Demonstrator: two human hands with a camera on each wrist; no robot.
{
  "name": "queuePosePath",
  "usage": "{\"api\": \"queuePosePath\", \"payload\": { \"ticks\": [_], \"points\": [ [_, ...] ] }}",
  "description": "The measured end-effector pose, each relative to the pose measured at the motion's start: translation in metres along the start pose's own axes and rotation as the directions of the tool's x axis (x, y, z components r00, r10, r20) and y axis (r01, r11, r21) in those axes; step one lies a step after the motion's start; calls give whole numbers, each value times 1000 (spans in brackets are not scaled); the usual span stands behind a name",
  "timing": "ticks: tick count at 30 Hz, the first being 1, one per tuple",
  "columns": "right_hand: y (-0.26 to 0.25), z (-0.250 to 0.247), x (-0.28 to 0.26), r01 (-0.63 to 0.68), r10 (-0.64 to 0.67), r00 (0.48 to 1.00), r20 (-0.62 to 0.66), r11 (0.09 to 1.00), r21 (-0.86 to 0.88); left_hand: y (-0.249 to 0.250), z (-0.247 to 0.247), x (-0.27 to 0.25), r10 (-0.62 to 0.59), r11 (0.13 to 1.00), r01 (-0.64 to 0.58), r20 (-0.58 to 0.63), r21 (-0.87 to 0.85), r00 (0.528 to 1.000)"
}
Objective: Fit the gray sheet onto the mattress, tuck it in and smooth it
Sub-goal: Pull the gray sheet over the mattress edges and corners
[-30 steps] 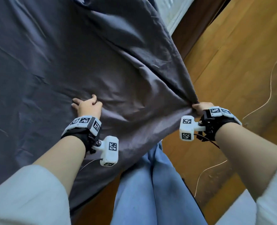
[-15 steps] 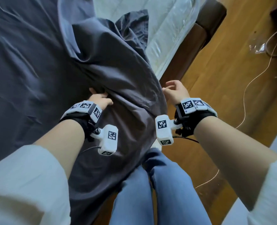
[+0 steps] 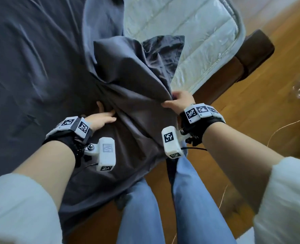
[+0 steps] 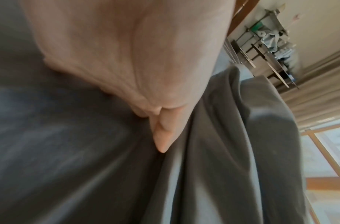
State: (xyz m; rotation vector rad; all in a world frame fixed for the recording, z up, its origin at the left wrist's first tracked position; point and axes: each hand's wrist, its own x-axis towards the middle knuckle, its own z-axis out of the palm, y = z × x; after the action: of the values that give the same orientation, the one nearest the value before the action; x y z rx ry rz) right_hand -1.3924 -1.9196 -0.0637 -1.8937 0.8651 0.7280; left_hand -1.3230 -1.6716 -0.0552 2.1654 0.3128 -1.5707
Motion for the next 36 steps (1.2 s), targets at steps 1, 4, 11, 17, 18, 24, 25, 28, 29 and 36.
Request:
{"api": "queuePosePath", "payload": {
  "ticks": [1, 4, 11, 17, 18, 24, 25, 28, 29, 36],
  "points": [
    [8, -7, 0, -29, 30, 998, -48, 999, 15, 3, 5, -2, -2, 1000, 2, -29, 19, 1000],
    [39, -33, 4, -109, 109, 994, -4, 994, 10, 25, 16, -7, -68, 998, 69, -181, 0, 981],
    [32, -76, 28, -30, 49, 993, -108, 985, 171, 92, 40, -1, -2, 970, -66, -277, -235, 961],
    [7, -94, 51, -95, 95, 985, -143, 995, 12, 83, 40, 2, -17, 967, -54, -272, -250, 962],
    [7, -96, 53, -90, 89, 984, -153, 996, 1, 80, 40, 4, -16, 966, -52, -261, -254, 965],
    [-10, -107, 59, 146, -144, 968, -205, 989, -4, 96, 39, 2, -42, 970, -26, -271, -243, 962],
    [-12, -110, 61, 166, -178, 972, -151, 982, -89, 100, 40, -1, -47, 972, -21, -277, -236, 960],
    [-15, -116, 64, 197, -209, 978, -12, 938, -287, 100, 39, 5, -57, 976, -7, -289, -216, 956],
    [-15, -117, 63, 210, -220, 975, 15, 905, -371, 98, 39, 6, -51, 977, -12, -291, -211, 955],
    [-15, -127, 52, 167, -196, 981, 5, 819, -549, 81, 42, 13, -49, 973, -7, -235, -231, 971]
  ]
}}
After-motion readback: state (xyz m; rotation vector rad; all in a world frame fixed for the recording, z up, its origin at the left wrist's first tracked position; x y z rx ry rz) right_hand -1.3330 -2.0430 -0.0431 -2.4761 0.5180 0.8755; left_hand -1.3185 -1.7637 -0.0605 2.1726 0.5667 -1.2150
